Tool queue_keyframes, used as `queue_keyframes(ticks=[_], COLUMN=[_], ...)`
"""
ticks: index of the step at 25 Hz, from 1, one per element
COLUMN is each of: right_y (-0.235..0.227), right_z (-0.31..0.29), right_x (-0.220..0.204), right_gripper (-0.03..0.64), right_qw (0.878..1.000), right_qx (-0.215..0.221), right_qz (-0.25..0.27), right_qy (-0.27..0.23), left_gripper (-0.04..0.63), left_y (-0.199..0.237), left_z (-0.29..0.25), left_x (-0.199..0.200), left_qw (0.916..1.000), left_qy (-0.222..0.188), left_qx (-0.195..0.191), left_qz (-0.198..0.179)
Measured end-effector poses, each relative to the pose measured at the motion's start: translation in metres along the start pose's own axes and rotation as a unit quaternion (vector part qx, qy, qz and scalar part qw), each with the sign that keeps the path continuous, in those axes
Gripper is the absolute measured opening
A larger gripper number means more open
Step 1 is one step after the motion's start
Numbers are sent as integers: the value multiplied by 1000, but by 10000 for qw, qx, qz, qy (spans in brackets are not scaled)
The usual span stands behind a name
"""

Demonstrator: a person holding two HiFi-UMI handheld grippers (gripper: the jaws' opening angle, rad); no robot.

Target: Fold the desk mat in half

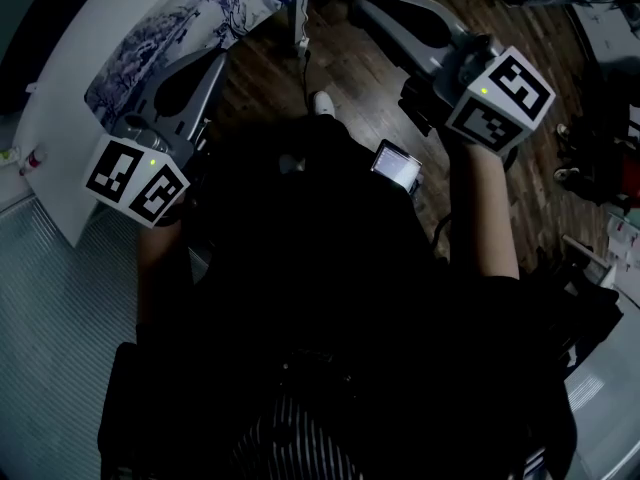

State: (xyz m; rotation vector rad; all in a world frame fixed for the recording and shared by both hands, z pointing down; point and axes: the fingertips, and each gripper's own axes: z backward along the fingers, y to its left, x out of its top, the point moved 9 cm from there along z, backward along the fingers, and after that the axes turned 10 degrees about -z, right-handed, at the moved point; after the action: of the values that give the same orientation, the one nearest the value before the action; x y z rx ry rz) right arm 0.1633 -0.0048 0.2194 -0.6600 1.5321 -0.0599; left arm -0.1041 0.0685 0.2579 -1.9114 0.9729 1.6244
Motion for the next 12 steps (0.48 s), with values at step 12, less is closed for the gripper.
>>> queue_keyframes(ticks=[12], right_y=[-108], right_z=[-35], right_x=[68], right_gripper=[3], right_qw=[9989], right_qx=[460], right_qz=[-35], right_qy=[-96], left_gripper=[3], left_y=[51], left_z=[-85], left_x=[41], left_qw=[9991], left_qy=[201], left_qx=[351], left_qz=[-90])
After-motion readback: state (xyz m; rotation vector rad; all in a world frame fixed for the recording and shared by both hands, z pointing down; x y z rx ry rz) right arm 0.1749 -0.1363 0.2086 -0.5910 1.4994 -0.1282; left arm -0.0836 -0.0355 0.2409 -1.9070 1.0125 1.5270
